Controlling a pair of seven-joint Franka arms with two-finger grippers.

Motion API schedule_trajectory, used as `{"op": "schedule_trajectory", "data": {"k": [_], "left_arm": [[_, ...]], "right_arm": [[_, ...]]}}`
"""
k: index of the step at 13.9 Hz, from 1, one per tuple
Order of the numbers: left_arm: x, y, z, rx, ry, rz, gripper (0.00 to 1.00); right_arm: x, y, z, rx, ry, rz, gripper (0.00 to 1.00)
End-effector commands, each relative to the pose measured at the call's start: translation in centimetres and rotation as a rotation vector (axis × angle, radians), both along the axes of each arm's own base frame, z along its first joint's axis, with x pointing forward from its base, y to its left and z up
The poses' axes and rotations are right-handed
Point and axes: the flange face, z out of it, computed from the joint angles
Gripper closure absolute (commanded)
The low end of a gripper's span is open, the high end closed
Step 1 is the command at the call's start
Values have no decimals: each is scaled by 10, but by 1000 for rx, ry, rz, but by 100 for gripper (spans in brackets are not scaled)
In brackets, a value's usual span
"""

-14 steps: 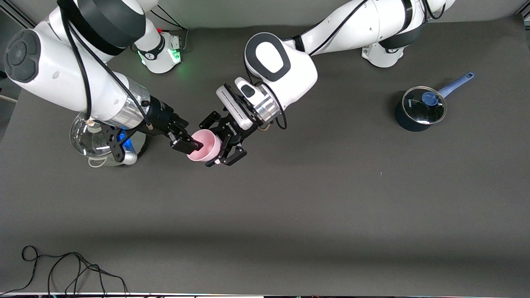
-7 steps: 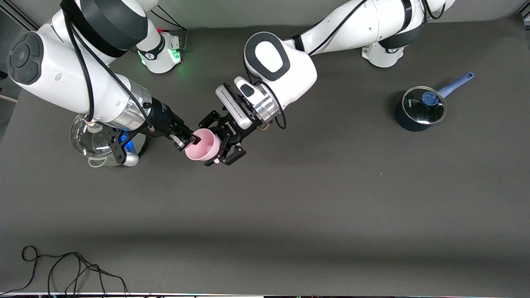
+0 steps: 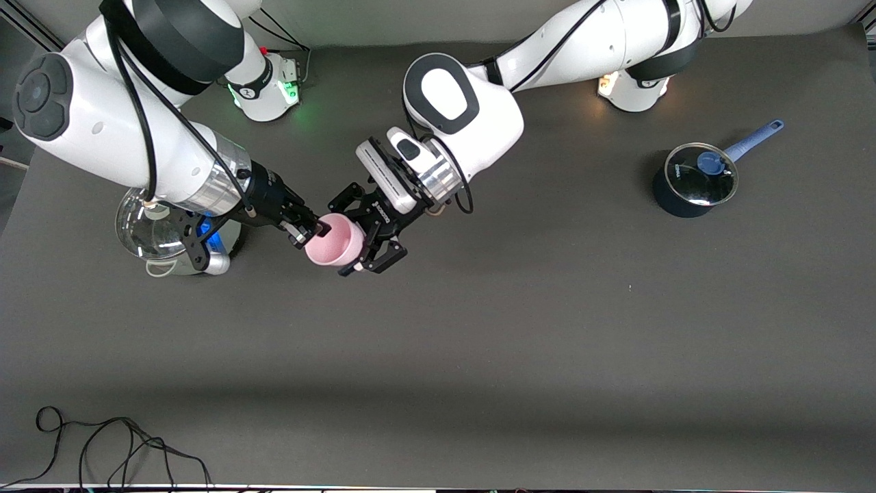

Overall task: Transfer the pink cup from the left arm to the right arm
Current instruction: 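Close the right gripper on the pink cup, then pull the cup away with the right gripper while the left gripper opens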

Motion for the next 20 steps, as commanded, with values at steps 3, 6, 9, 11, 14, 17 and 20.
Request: {"op": "schedule_trajectory", "data": {"k": [3, 6, 9, 11, 14, 17, 20], "left_arm": [[1, 3, 9, -11, 2, 17, 0], [13, 15, 8, 4, -15, 30, 0], [41, 43, -10, 56, -75, -14, 0], [69, 71, -21, 104, -158, -83, 0], [109, 132, -37, 152, -233, -238, 0], [134, 213, -45, 181, -255, -411, 0], [154, 297, -55, 262, -258, -597, 0]], "right_arm": [[12, -3, 9, -13, -87, -39, 100], [28, -12, 9, -81, -171, -49, 100], [54, -44, 4, -195, -241, -18, 100], [74, -99, -4, -228, -261, 57, 100], [92, -191, -5, -267, -298, 210, 100], [90, -270, -13, -294, -266, 451, 100], [84, -343, -29, -367, -214, 708, 100]]}}
